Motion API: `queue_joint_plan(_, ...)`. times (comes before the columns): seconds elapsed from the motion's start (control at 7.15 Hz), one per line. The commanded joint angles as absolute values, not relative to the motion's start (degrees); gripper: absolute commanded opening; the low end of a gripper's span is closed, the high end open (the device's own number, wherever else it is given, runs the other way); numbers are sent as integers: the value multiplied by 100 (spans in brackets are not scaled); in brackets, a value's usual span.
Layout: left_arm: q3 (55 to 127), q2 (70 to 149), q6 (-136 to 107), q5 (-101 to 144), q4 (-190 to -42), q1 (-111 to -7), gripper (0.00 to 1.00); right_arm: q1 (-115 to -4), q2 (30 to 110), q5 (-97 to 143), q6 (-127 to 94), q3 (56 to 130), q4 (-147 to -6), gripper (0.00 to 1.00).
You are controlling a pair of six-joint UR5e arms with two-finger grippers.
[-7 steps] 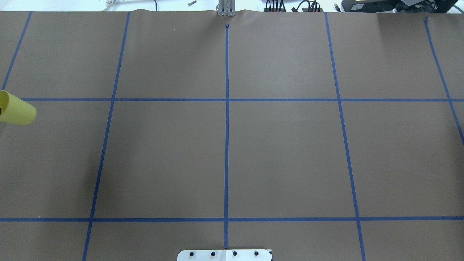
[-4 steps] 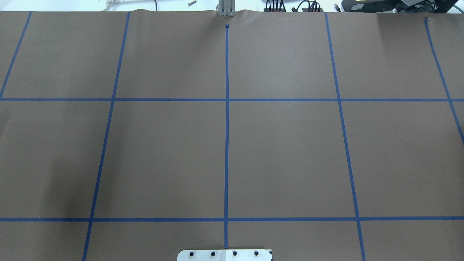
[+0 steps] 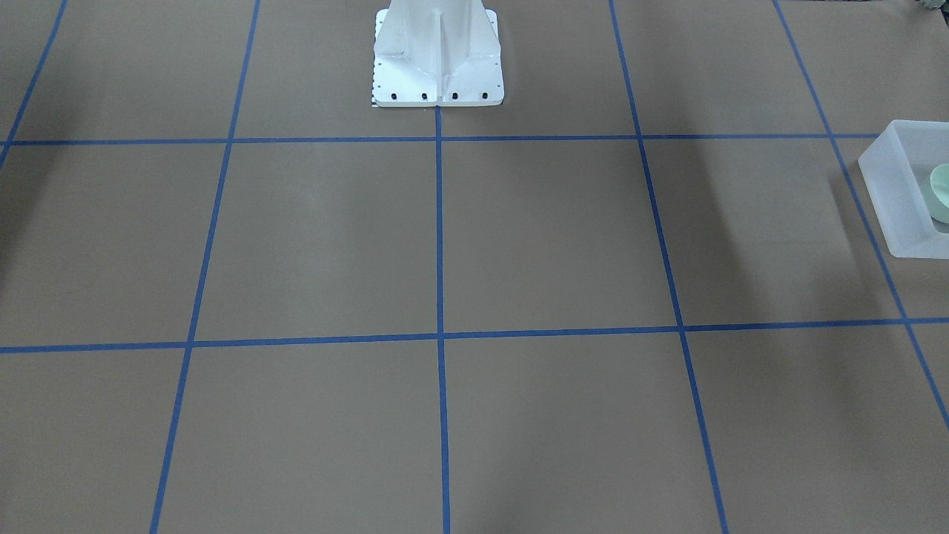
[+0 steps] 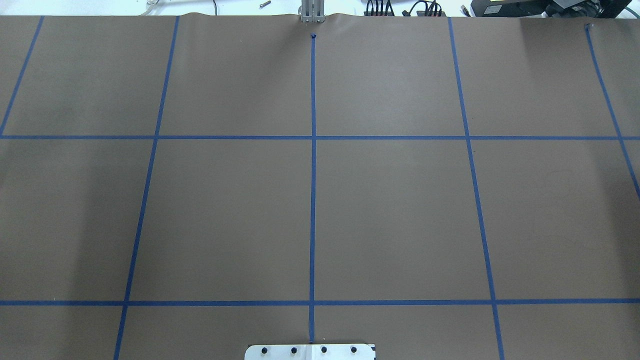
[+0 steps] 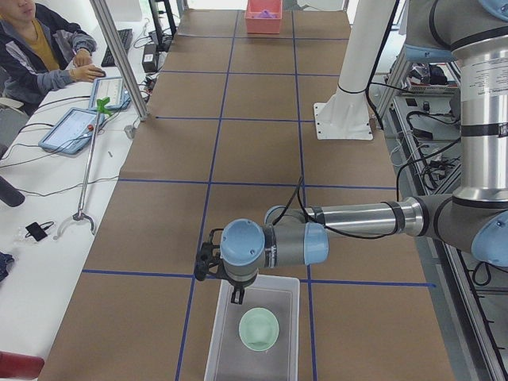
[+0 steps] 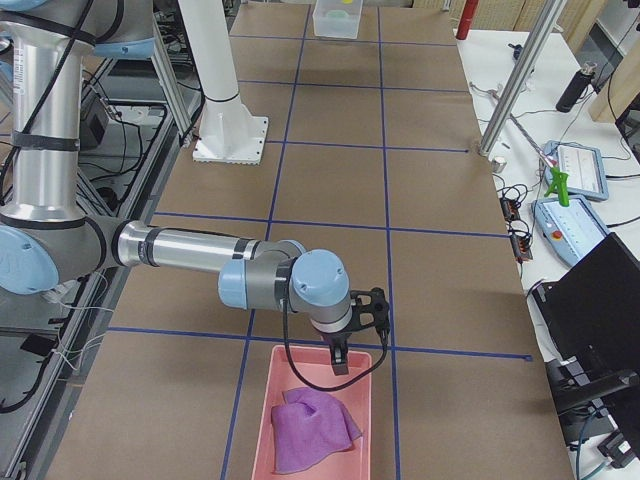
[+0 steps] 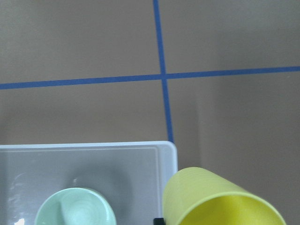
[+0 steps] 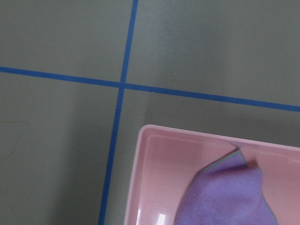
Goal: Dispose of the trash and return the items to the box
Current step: 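Lift the yellow cup with the left gripper and carry it to the clear bin, then release the yellow cup into the clear bin with the left gripper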
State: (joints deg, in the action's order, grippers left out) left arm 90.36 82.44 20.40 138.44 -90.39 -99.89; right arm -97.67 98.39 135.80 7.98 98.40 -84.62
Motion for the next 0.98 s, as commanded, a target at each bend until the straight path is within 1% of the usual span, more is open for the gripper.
queue_joint_plan(0.0, 7775, 8515, 3160, 13799, -9315, -10379, 0, -9056, 9809, 13588, -496, 10571, -8455, 100)
queue_joint_plan(0.28, 6668, 8657, 3278, 13721, -10408, -10459, 0, -8798, 9800, 13614, -791, 10617, -8429, 100)
queue_joint_plan(0.42, 6044, 9005, 3278, 13467, -10772, -10476, 0, -8789, 9800, 13614, -791, 10617, -8429, 100)
queue_joint_plan(0.84, 5521, 9281, 3173, 13245, -10916, -10573, 0, -8763, 9791, 13676, -791, 10617, -8429, 100)
